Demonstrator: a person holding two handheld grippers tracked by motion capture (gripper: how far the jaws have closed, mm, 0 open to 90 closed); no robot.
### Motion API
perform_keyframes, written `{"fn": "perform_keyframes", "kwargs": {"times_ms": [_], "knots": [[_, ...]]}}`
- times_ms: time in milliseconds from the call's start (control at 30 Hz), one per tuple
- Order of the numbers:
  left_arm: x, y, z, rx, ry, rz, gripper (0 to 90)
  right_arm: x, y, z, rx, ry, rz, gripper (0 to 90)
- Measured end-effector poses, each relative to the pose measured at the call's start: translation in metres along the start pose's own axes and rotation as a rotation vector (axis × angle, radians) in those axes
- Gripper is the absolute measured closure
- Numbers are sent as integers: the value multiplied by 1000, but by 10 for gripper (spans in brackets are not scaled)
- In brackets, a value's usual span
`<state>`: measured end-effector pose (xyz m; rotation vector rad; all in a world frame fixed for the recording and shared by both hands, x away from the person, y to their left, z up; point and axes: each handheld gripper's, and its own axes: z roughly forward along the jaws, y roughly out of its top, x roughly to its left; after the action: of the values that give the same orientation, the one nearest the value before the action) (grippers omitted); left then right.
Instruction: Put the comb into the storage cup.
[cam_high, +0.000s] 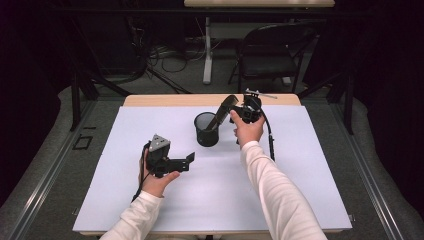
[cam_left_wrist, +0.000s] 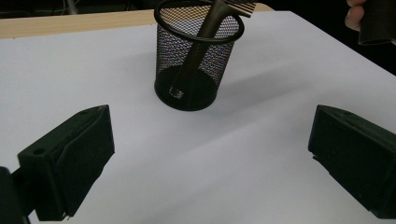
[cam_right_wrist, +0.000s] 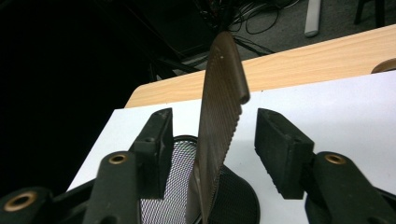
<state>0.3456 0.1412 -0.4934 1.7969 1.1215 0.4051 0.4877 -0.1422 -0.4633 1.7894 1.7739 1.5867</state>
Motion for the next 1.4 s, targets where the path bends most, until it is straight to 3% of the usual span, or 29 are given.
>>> {"fn": "perform_keyframes", "kwargs": {"times_ms": [433, 1400], "knots": [[0, 0, 0, -1, 0, -1, 6, 1, 0, -1, -8, -13, -42, 428], [1, 0, 0, 2, 2, 2, 6, -3, 5, -14, 12, 7, -66, 412]]}}
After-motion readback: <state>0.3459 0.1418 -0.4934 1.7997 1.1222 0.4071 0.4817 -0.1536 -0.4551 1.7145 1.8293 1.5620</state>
